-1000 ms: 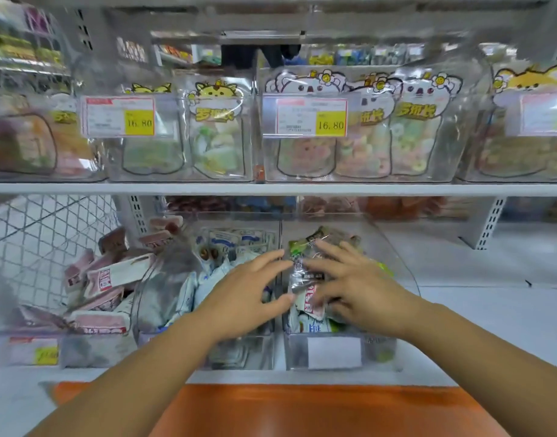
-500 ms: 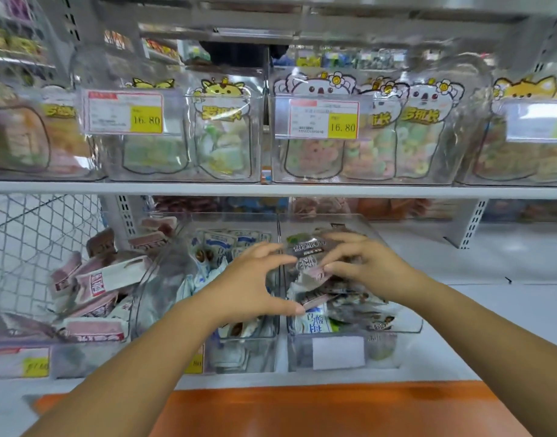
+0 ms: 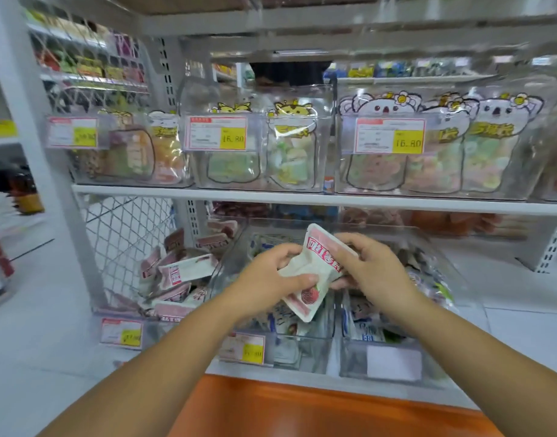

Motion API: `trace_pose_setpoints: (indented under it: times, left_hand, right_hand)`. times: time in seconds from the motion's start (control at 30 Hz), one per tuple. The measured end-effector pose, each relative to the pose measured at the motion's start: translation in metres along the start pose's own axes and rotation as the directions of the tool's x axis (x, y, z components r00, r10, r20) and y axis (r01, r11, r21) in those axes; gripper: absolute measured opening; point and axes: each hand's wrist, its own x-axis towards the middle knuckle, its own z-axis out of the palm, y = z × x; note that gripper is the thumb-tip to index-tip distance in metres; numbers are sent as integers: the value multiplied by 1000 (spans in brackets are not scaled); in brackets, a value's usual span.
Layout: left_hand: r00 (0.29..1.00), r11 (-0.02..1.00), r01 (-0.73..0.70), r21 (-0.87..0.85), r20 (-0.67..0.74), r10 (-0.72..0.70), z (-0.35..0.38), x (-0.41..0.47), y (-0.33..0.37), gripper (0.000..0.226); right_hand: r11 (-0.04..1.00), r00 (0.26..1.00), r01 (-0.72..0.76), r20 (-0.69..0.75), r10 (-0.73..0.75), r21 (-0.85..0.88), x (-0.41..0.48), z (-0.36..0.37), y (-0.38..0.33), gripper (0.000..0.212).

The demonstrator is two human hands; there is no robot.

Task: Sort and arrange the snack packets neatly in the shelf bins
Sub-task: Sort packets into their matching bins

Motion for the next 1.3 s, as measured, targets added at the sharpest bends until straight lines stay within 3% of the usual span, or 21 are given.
trace_pose_setpoints:
  times: [0.13,0.27,0.33,0.4,0.43,0.5,0.57,0.67,0.73,0.8,0.87,0.93,1.07,1.17,1.3]
  left_hand:
    - [964,994,55,-99,-253,-79,-53,-12,-5,38]
    - [803,983,135,-127,-566,-183,-101,-21,-25,28]
    - [769,969,229,-95,-593,-240,-114,-21,-36,28]
    - [784,937,347,40,-561,-266,-121,-18,-51,30]
    - [799,892,412,188,-544,-254,-123,-16,-57,37]
    - [800,709,511,486,-571,-185,-123,-10,-67,60]
    - [810,692,451,564,-585,-51,-113,-4,-62,65]
    - [871,759,188,624,-462,165,-82,3,-32,53]
    - [930,742,11,671,-279,238,-51,7,-14,48]
    - [970,710,-139,690,-50,238,-14,7,-2,49]
    - [967,646,-250,721,148,209,18,7,1,57]
    - [950,593,-309,744,267,160,41,9,-5,64]
    - [930,550,-363,752,331,161,53,18,-21,67]
    - [926,578,-376,724,325,194,52,23,-28,64]
    - [928,623,-369,690,308,209,55,20,-32,62]
  right_hand:
    - [864,974,215,159,-159,-456,2,13,2,48]
    - [803,969,235,198,-148,-548,0,9,4,55]
    - [787,970,231,198,-141,-572,-2,4,5,53]
    - [745,965,257,209,-160,-615,-3,-3,9,43]
    - [713,959,280,221,-177,-643,-2,-8,11,36]
    - [664,951,307,255,-177,-682,1,-21,16,27]
    - [633,943,322,295,-152,-704,2,-36,19,27]
    - [564,928,357,353,-121,-745,2,-59,24,26]
    - [538,919,365,386,-79,-760,0,-69,29,26]
    - [468,900,382,437,8,-797,-3,-76,37,26]
    - [352,873,419,478,95,-837,-3,-82,47,31]
    - [312,870,408,469,151,-858,-1,-86,56,37]
    - [228,885,414,448,126,-881,9,-85,70,42]
    - [119,888,428,441,127,-896,13,-75,72,40]
    - [83,895,437,442,58,-896,11,-69,75,23]
